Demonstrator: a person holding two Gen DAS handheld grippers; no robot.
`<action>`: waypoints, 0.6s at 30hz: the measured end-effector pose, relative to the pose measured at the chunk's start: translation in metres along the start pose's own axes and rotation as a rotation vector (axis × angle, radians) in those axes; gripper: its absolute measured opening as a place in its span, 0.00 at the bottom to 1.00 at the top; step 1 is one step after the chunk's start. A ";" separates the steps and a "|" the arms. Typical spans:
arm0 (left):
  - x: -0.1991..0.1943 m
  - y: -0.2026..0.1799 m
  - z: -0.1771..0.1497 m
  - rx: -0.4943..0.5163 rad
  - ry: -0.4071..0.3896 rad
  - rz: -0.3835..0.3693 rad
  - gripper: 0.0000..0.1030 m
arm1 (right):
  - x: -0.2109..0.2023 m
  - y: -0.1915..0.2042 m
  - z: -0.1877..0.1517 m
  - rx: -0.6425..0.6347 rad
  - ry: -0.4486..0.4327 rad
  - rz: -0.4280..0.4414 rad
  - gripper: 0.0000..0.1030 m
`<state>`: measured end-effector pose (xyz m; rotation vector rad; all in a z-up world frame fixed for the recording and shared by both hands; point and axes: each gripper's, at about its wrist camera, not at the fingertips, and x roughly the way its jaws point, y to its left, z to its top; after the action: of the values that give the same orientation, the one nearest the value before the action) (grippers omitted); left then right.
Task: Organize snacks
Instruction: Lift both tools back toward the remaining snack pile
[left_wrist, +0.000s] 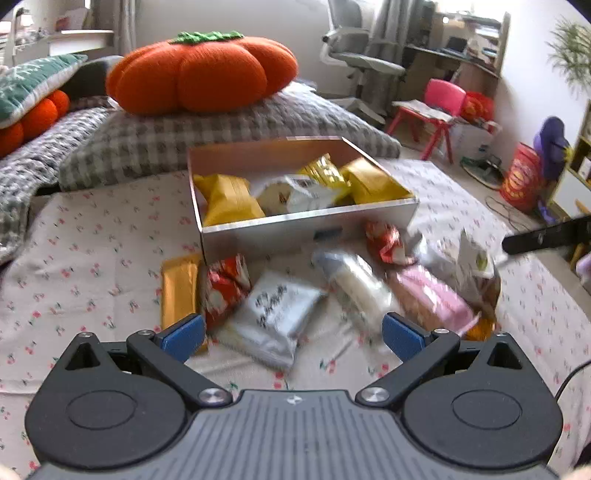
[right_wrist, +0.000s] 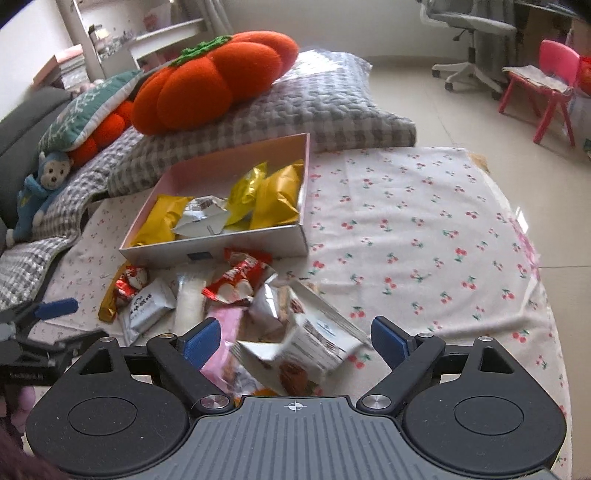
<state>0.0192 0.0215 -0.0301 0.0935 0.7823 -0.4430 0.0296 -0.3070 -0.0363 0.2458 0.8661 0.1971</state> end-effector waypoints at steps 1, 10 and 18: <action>0.003 0.001 -0.004 0.004 0.005 -0.013 0.99 | -0.001 -0.002 -0.003 0.000 -0.009 -0.001 0.88; 0.024 0.008 -0.017 0.073 0.065 -0.071 0.86 | 0.007 -0.017 -0.021 0.041 0.009 0.016 0.88; 0.037 0.020 -0.014 0.061 0.054 -0.050 0.86 | 0.020 -0.013 -0.029 0.016 0.032 0.044 0.88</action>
<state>0.0413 0.0297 -0.0675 0.1440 0.8255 -0.5137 0.0210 -0.3099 -0.0731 0.2769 0.8946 0.2355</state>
